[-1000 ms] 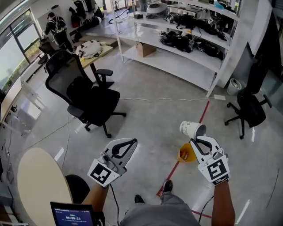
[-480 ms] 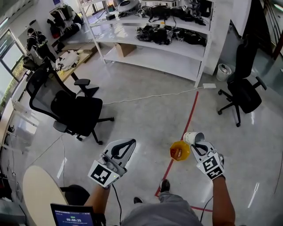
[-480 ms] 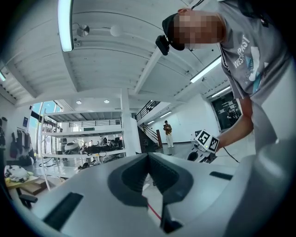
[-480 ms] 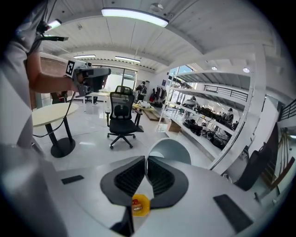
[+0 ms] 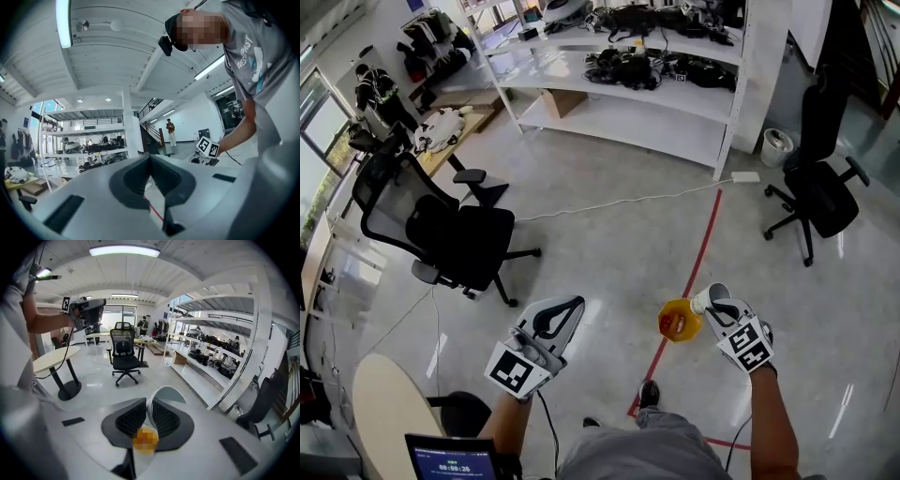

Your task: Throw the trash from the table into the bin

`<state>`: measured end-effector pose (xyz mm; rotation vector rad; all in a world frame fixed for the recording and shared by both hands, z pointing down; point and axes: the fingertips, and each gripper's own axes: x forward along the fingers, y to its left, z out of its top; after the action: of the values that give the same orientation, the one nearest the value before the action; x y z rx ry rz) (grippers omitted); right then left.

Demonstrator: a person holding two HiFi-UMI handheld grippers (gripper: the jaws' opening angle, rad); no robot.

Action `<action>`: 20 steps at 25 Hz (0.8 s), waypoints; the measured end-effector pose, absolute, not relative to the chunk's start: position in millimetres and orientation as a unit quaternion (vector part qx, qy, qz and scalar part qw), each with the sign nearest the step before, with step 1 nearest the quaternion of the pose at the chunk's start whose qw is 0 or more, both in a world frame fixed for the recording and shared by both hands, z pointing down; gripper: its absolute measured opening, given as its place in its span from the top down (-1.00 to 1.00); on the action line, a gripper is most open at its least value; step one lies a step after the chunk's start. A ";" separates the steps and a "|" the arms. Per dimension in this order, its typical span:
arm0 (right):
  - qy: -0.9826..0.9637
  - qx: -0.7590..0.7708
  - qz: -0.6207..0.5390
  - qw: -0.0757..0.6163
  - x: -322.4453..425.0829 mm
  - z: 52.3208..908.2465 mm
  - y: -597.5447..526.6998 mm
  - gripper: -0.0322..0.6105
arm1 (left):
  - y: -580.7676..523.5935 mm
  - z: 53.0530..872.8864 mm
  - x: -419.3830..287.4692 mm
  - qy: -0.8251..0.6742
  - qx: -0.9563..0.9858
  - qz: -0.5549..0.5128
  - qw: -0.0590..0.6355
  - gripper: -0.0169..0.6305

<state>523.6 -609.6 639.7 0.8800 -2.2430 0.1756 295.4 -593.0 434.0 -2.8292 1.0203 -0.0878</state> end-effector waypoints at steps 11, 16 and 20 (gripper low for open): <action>-0.868 0.340 0.078 0.354 530.9 643.8 -622.6 0.58 | -595.0 437.8 296.9 0.342 -0.937 -0.035 0.062 0.82; -0.870 0.341 0.062 0.349 530.8 640.5 -626.7 0.58 | -593.3 440.4 295.0 0.344 -0.936 -0.036 0.061 0.82; -0.873 0.339 0.066 0.344 527.1 633.1 -622.8 0.58 | -591.2 439.6 293.1 0.347 -0.935 -0.038 0.063 0.82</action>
<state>527.1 -622.8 633.1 0.8817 -2.2686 0.1710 293.1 -591.2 439.6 -2.8242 1.0484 -0.1145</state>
